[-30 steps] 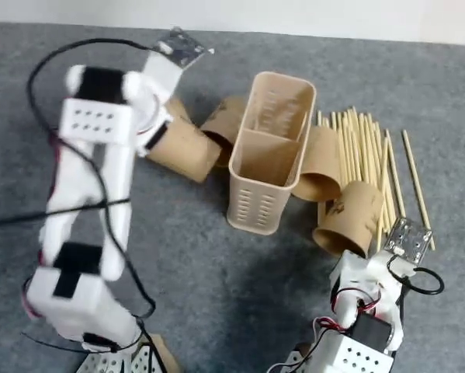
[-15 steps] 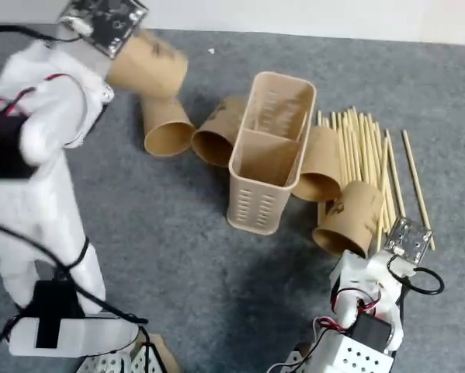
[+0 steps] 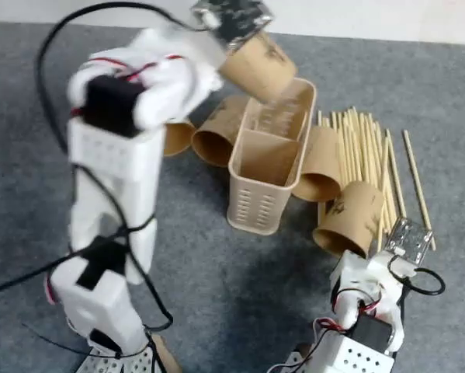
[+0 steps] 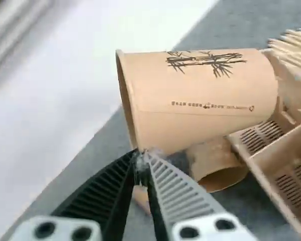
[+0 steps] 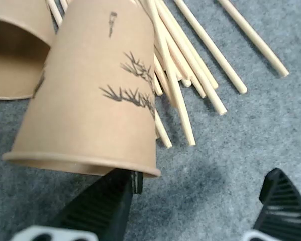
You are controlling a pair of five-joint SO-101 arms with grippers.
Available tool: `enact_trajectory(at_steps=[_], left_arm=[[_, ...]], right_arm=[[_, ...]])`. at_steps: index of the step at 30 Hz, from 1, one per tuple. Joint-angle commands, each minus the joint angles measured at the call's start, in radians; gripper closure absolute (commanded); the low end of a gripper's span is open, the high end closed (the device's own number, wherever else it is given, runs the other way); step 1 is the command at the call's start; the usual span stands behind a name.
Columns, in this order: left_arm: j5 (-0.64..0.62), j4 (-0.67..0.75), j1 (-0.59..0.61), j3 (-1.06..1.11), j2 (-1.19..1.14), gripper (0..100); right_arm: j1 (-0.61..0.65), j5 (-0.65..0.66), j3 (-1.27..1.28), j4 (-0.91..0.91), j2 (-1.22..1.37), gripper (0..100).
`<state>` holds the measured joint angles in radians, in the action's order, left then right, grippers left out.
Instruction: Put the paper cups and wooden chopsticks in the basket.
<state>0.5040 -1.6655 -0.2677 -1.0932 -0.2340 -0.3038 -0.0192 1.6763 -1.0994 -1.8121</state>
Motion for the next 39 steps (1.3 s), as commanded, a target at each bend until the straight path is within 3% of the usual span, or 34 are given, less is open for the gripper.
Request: enact_trajectory(at_steps=[1, 21, 29, 34, 39], left_arm=[[-0.008, 0.041, -0.102, -0.028, -0.059, 100], [0.071, 0.006, -0.108, -0.03, -0.074, 99], [0.104, 0.008, -0.139, -0.031, -0.074, 83], [0.087, 0.014, -0.222, -0.128, -0.084, 84], [-0.035, 0.077, -0.24, -0.148, -0.085, 84]], right_arm=[[-0.001, 0.012, 0.114, -0.001, -0.013, 63.1], [-0.001, 0.012, 0.114, -0.001, -0.013, 63.1], [-0.001, 0.012, 0.114, -0.001, -0.013, 63.1], [-0.001, 0.012, 0.114, -0.001, -0.013, 63.1], [-0.001, 0.012, 0.114, -0.001, -0.013, 63.1]])
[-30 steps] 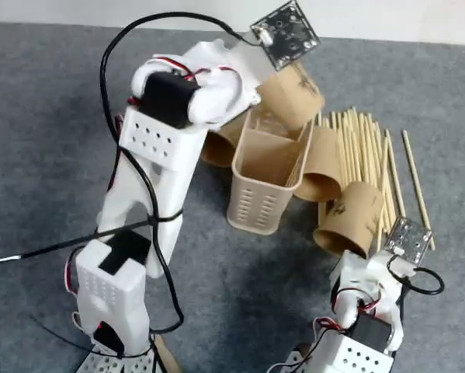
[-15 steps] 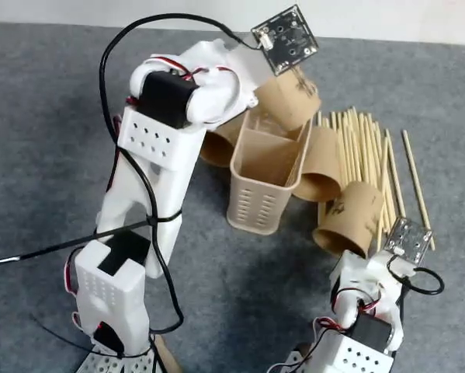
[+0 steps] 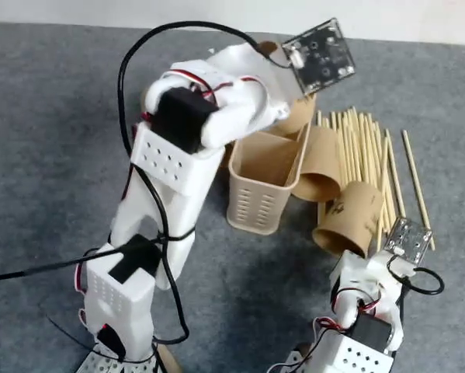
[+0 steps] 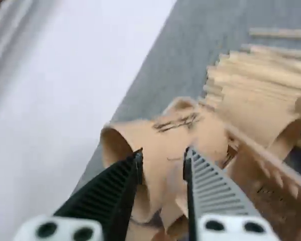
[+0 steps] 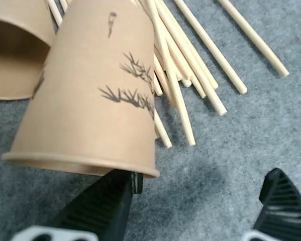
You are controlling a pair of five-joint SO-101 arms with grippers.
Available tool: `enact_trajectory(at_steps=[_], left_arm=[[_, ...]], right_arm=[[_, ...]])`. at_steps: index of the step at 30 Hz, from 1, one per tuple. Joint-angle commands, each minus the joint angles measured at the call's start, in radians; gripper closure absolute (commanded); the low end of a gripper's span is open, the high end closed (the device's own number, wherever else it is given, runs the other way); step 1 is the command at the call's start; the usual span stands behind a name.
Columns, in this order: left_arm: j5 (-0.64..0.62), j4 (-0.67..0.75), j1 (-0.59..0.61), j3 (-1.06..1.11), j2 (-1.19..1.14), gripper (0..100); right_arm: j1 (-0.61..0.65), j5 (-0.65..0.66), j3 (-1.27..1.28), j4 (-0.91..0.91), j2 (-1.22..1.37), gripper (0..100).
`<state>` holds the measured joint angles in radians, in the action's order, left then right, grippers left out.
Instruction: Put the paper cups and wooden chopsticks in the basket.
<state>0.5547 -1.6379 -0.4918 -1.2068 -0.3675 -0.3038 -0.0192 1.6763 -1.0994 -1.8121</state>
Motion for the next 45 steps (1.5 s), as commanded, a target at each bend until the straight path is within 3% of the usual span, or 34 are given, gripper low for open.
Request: enact_trajectory(at_steps=[1, 7, 18, 23, 29, 39, 45], left_arm=[[-0.109, 0.052, -0.012, -0.033, 0.047, 84], [-0.149, 0.086, -0.004, -0.008, -0.024, 84], [-0.144, 0.16, -0.199, -0.01, -0.151, 84], [-0.147, 0.155, -0.211, -0.013, -0.143, 84], [-0.15, 0.155, -0.101, -0.17, -0.064, 87], [-0.193, 0.169, 0.156, -0.16, -0.015, 87], [-0.193, 0.161, 0.153, -0.116, -0.071, 87]], right_arm=[[-0.001, 0.012, 0.114, -0.001, -0.013, 63.1], [-0.001, 0.012, 0.114, -0.001, -0.013, 63.1], [-0.001, 0.012, 0.114, -0.001, -0.013, 63.1], [-0.001, 0.012, 0.114, -0.001, -0.013, 63.1], [-0.002, 0.012, 0.114, -0.001, -0.013, 63.1], [-0.002, 0.012, 0.114, -0.001, -0.013, 63.1], [-0.002, 0.012, 0.114, -0.001, -0.013, 63.1]])
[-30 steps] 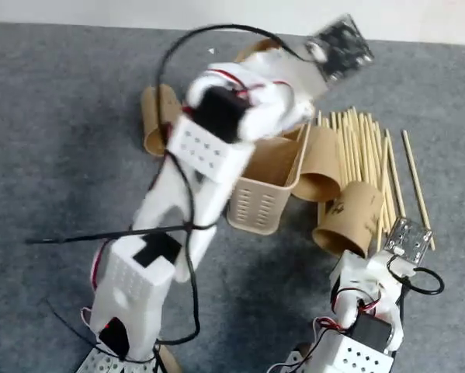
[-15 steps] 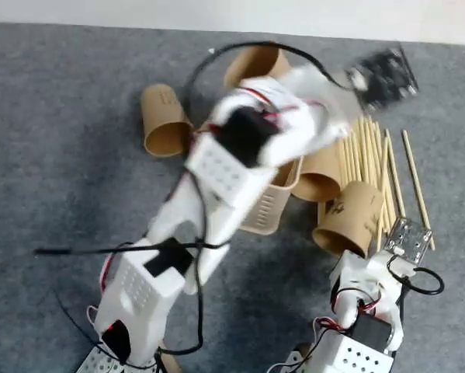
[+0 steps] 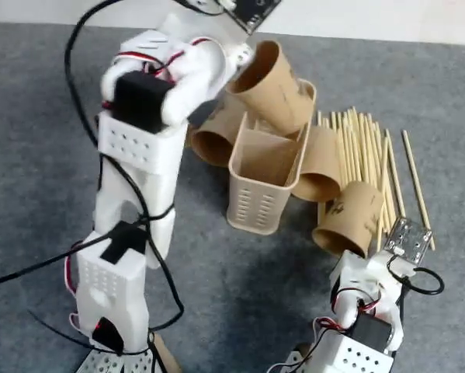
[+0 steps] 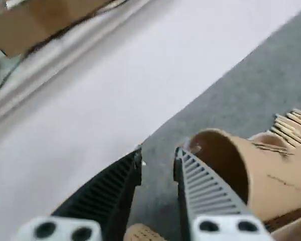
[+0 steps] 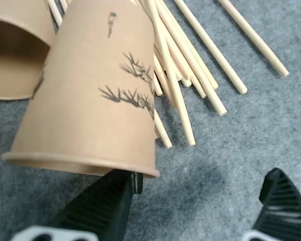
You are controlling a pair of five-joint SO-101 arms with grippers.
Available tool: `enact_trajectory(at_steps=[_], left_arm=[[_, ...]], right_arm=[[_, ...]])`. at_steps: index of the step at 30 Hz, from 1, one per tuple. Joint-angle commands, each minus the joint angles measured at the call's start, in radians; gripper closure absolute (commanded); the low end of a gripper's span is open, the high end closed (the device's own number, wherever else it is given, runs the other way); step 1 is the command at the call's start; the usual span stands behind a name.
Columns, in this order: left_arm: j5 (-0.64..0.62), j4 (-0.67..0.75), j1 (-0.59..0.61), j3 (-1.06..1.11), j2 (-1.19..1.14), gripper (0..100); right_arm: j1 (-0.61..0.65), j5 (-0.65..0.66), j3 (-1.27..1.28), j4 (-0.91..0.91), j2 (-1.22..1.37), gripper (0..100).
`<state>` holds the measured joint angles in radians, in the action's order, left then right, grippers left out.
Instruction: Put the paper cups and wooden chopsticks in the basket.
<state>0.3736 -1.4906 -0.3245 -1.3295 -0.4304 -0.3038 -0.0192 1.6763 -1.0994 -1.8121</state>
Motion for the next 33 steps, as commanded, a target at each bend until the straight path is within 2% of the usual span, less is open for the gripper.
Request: enact_trajectory(at_steps=[1, 13, 20, 25, 27, 29, 32, 33], left_arm=[[-0.012, 0.014, -0.03, 0.007, -0.016, 87], [-0.009, 0.014, -0.236, 0.007, -0.142, 88], [-0.011, 0.012, -0.205, -0.021, -0.143, 88], [-0.021, -0.104, -0.074, -0.07, -0.008, 88], [-0.091, -0.193, 0.016, -0.068, 0.028, 88], [-0.17, -0.293, 0.114, -0.061, 0.041, 88], [-0.227, -0.301, 0.286, 0.084, 0.094, 88], [-0.227, -0.301, 0.332, 0.142, 0.12, 88]], right_arm=[[-0.002, 0.012, 0.114, -0.001, -0.013, 63.1], [-0.002, 0.012, 0.114, -0.001, -0.013, 63.1], [-0.002, 0.012, 0.114, -0.001, -0.013, 63.1], [-0.01, 0.012, 0.113, 0.016, -0.013, 63.1], [-0.028, 0.012, 0.114, 0.059, -0.013, 63.1], [-0.096, 0.012, 0.108, 0.093, -0.013, 63.1], [-0.211, 0.026, 0.107, 0.153, -0.013, 63.1], [-0.223, 0.069, 0.108, 0.176, -0.013, 63.1]])
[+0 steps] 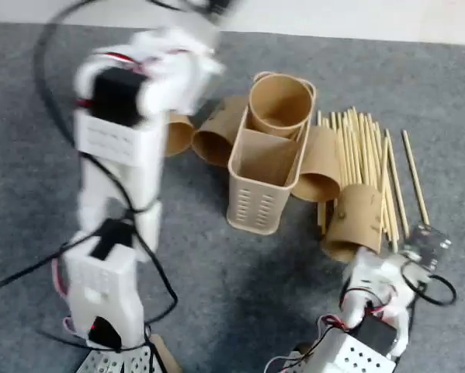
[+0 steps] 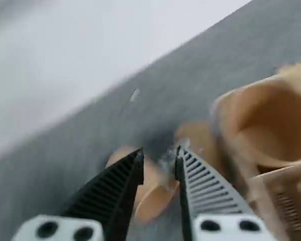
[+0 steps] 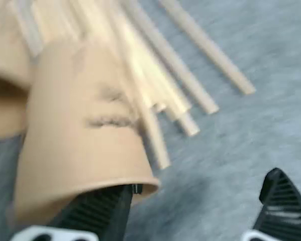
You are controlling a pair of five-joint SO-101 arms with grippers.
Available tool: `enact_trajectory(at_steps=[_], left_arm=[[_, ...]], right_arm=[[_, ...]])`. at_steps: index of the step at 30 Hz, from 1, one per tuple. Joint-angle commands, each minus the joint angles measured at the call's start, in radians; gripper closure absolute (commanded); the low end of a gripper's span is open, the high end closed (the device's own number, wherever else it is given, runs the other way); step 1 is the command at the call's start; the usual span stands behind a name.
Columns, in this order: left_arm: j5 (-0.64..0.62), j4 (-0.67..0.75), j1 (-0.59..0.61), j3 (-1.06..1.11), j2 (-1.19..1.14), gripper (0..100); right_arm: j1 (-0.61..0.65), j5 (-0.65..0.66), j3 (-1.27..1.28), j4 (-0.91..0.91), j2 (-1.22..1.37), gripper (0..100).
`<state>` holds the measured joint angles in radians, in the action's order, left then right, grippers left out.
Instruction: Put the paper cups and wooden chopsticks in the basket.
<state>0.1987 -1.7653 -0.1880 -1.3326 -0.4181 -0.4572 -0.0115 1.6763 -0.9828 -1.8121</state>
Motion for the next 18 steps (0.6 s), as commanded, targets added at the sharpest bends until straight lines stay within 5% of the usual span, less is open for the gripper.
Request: enact_trajectory(at_steps=[1, 4, 8, 13, 18], left_arm=[[-0.052, -0.025, 0.226, 0.22, 0.136, 87], [0.029, -0.025, 0.274, 0.486, 0.24, 87], [0.114, -0.023, 0.314, 0.834, 0.409, 87], [0.127, -0.011, 0.344, 1.216, 0.601, 87], [0.123, 0.181, 0.421, 1.578, 0.822, 87]], right_arm=[[-0.059, 0.13, 0.105, 0.074, -0.005, 63.1], [0.048, 0.301, 0.056, 0.021, -0.001, 63.1], [0.182, 0.368, -0.108, -0.082, -0.001, 63.1], [0.392, 0.356, -0.328, -0.166, 0.113, 63.1], [0.484, 0.201, -0.684, -0.196, 0.638, 63.1]])
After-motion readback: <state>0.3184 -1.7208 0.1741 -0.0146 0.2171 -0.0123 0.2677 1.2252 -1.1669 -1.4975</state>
